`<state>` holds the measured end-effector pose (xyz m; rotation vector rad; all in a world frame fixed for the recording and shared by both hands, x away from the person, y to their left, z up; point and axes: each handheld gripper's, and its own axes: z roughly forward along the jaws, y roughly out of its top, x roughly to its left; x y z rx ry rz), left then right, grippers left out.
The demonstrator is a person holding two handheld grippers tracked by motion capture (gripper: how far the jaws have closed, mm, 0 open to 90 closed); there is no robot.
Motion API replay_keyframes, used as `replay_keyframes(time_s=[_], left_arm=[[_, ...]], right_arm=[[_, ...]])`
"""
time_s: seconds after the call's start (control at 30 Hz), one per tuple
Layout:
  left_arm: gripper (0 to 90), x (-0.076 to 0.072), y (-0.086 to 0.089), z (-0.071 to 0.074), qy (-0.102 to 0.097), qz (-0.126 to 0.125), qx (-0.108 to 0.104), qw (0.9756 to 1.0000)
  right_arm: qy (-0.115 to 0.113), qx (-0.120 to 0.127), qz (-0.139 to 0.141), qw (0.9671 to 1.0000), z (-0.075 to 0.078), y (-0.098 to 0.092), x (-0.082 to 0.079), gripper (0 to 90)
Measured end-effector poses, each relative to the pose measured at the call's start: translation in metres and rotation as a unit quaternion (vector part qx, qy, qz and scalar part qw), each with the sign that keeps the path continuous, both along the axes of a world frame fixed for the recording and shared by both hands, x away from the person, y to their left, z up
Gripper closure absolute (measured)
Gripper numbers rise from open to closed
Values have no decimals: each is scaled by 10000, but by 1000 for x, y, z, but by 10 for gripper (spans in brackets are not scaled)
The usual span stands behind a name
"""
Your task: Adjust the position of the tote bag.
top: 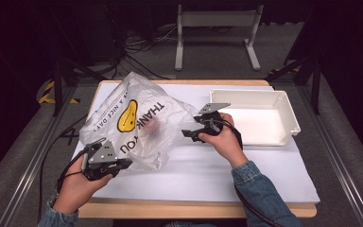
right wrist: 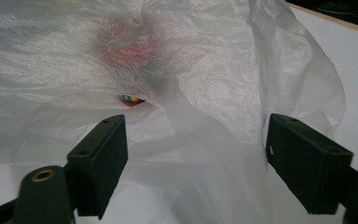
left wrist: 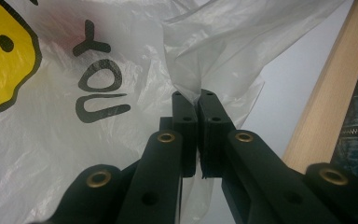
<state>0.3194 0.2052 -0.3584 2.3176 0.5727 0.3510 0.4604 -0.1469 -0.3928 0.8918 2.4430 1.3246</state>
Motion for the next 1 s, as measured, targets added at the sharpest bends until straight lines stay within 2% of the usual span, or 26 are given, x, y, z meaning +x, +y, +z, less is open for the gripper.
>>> replay_keyframes(time_s=[0.07,0.1,0.13,0.17,0.2,0.3,0.37,0.63,0.67,0.83,0.97,1.0], left_arm=[[872,-1,2,0,2,16,-4,10000],[871,-2,3,0,-1,33,1,10000],[871,-2,3,0,-1,33,1,10000],[871,-2,3,0,-3,38,-3,10000],[870,-2,3,0,0,44,-4,10000],[869,-2,3,0,-4,44,0,10000],[869,-1,4,0,-7,44,11,10000],[865,0,10,5,-118,137,59,9998],[862,0,12,6,-154,180,59,9997],[859,3,21,11,-284,297,158,9990],[859,6,29,16,-367,396,62,9985],[859,6,29,16,-367,396,62,9985]], right_arm=[[83,-50,69,9999,-1,2,1,339],[138,-124,146,9997,-1,2,1,464],[138,-124,146,9997,-1,2,1,464],[197,-179,221,9994,0,2,1,549],[261,-250,329,9988,0,2,0,709],[259,-251,434,9984,3,-1,-2,889],[239,-239,442,9985,5,-1,-3,894],[177,-47,479,9987,27,-14,-20,896],[187,58,501,9986,35,-20,-28,896],[243,205,544,9980,45,-29,-41,896],[289,358,606,9971,56,-38,-58,896],[289,358,606,9971,56,-38,-58,896]])
